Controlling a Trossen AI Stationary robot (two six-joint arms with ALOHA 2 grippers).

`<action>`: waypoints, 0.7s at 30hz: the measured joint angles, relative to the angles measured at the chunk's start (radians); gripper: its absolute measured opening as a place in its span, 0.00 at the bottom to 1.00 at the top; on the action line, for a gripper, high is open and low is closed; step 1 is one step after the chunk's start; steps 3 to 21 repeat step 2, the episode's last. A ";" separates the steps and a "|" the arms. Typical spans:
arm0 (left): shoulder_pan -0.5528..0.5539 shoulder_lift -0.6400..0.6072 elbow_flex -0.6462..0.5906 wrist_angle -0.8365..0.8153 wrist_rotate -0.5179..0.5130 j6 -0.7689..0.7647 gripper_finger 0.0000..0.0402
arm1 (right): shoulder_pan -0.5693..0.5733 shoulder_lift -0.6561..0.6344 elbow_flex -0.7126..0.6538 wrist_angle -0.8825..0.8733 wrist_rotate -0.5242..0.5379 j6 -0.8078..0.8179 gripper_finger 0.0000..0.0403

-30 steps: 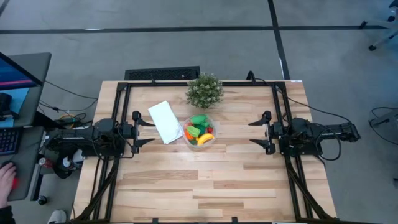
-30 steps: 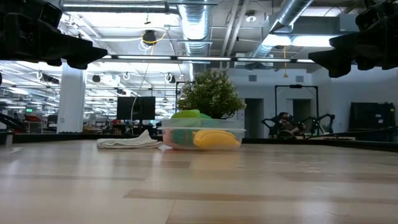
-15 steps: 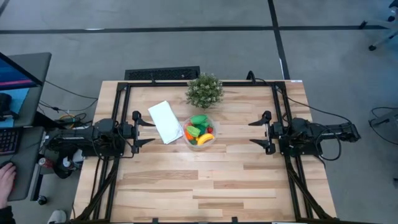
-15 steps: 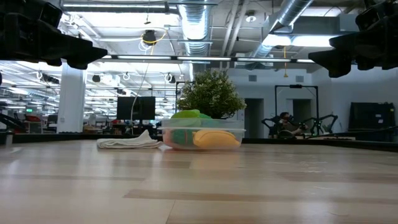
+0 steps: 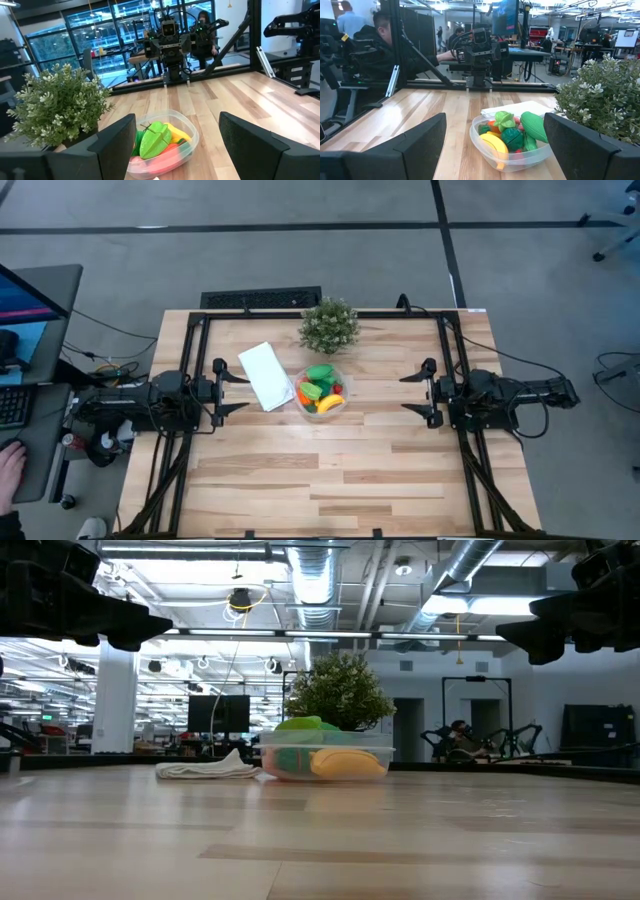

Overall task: Pick and placing Produce into tupperware
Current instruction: Return to Home Position

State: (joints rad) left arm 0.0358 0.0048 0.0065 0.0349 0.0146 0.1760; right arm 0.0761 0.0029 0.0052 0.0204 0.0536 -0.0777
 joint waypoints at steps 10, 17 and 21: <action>0.000 0.000 0.000 0.000 0.000 0.004 0.69 | 0.000 0.000 0.000 0.000 0.000 0.000 0.82; 0.000 0.000 0.000 0.000 0.000 0.004 0.69 | 0.000 0.000 0.000 0.000 0.000 0.000 0.82; 0.000 0.000 0.000 0.000 0.000 0.004 0.69 | 0.000 0.000 0.000 0.000 0.000 0.000 0.82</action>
